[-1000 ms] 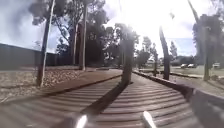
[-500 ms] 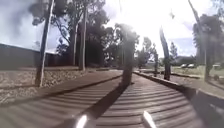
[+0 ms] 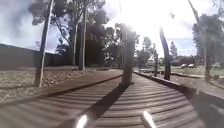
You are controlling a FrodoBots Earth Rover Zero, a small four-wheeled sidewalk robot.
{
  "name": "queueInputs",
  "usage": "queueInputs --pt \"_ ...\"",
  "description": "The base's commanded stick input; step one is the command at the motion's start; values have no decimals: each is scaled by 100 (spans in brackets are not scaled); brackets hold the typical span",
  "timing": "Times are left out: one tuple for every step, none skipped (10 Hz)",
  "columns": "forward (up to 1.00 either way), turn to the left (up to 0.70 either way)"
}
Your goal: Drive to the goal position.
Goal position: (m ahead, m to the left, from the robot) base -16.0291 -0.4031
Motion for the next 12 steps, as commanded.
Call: queueInputs --pt "0 -85" --pt "0 -85" --pt "0 -85" --pt "0 -85" --pt "0 -85" --pt "0 -85" --pt "0 -83" --pt "0 -77" --pt "0 -71" --pt "0 -70" --pt "0 -70" --pt "0 -70"
